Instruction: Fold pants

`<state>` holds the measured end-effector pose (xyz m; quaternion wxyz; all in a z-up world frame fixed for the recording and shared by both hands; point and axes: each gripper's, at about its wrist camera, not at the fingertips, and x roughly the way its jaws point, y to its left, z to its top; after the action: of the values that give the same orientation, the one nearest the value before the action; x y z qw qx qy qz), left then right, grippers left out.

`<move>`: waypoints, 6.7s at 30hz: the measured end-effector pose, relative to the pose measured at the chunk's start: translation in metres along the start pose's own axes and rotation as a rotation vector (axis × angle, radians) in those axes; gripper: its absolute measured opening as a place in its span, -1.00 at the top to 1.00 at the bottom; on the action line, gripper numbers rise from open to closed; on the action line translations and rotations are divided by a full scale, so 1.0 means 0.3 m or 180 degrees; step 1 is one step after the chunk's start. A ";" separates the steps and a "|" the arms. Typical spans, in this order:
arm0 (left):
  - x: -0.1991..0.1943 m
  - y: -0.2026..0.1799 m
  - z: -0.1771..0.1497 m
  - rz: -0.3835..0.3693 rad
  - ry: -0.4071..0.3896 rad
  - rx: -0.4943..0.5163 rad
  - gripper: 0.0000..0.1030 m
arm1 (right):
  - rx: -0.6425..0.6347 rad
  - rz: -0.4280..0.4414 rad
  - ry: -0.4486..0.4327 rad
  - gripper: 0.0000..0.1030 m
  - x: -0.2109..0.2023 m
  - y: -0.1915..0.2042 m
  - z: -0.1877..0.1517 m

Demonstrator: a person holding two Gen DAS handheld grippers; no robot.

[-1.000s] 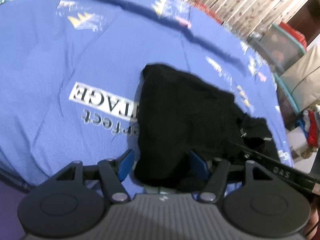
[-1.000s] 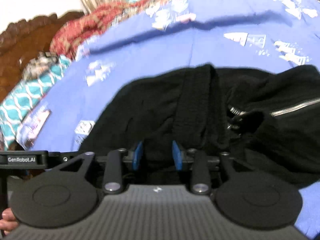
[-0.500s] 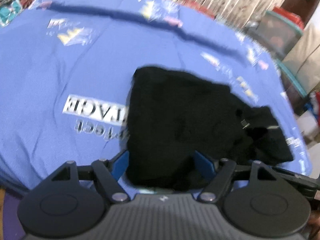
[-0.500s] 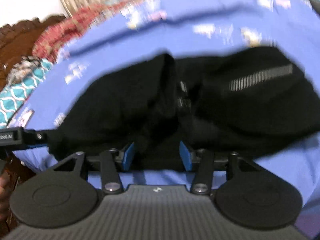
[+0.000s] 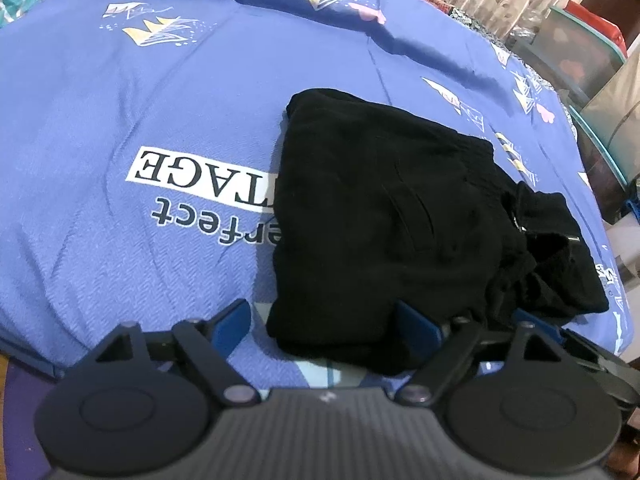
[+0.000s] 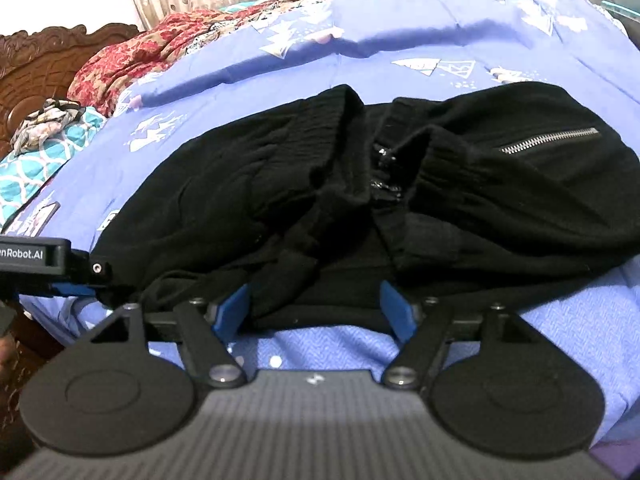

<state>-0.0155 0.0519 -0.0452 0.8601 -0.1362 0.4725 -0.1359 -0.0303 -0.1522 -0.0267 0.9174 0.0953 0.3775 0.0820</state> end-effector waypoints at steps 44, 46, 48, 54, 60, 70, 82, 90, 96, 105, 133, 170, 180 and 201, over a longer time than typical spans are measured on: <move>0.037 -0.005 -0.001 -0.0136 0.0028 0.0175 -1.00 | 0.0292 0.0401 -0.0098 -0.84 -0.030 -0.043 -0.021; 0.038 -0.005 0.000 -0.0142 0.0032 0.0171 -1.00 | 0.0289 0.0400 -0.0097 -0.84 -0.031 -0.044 -0.021; 0.038 -0.003 0.000 -0.0150 0.0034 0.0164 -1.00 | 0.0283 0.0399 -0.0096 -0.84 -0.034 -0.044 -0.022; 0.039 0.006 0.005 -0.0172 0.0050 0.0145 -1.00 | 0.0288 0.0404 -0.0092 -0.84 -0.035 -0.045 -0.021; 0.036 0.013 0.008 -0.0197 0.0061 0.0131 -1.00 | 0.0299 0.0413 -0.0082 -0.84 -0.035 -0.047 -0.020; 0.007 0.001 0.004 -0.0154 0.0000 0.0142 -0.99 | 0.0307 0.0441 -0.0086 -0.84 -0.038 -0.049 -0.024; 0.021 -0.010 -0.002 -0.0082 0.0002 0.0152 -1.00 | 0.0244 0.0445 -0.0087 -0.84 -0.037 -0.048 -0.022; 0.021 -0.008 -0.004 -0.0094 0.0006 0.0148 -1.00 | 0.0220 0.0426 -0.0081 -0.85 -0.033 -0.041 -0.020; 0.020 -0.009 -0.005 -0.0096 0.0010 0.0157 -1.00 | 0.0194 0.0410 -0.0071 -0.85 -0.031 -0.042 -0.017; 0.022 -0.012 -0.005 -0.0093 0.0009 0.0164 -1.00 | 0.0191 0.0402 -0.0072 -0.85 -0.030 -0.038 -0.017; -0.010 -0.008 0.004 -0.0040 -0.0027 0.0221 -0.92 | 0.0297 0.0539 -0.0144 -0.81 -0.071 -0.077 0.005; 0.106 -0.289 0.223 -0.0173 0.0226 0.0816 -0.10 | 0.1555 -0.0418 -0.0787 -0.37 -0.224 -0.629 0.043; -0.001 -0.613 0.404 -0.0752 -0.0046 0.1152 -0.97 | 0.0696 -0.0143 -0.0686 0.69 -0.212 -0.352 0.143; -0.085 -0.288 0.502 -0.0982 -0.0094 0.0464 0.70 | -0.0342 0.1062 -0.0640 0.69 -0.158 0.184 0.224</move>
<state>0.0903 -0.0028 0.0837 0.8434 -0.1463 0.4223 -0.2982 -0.0202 -0.1170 0.0654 0.9280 0.1151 0.2581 0.2430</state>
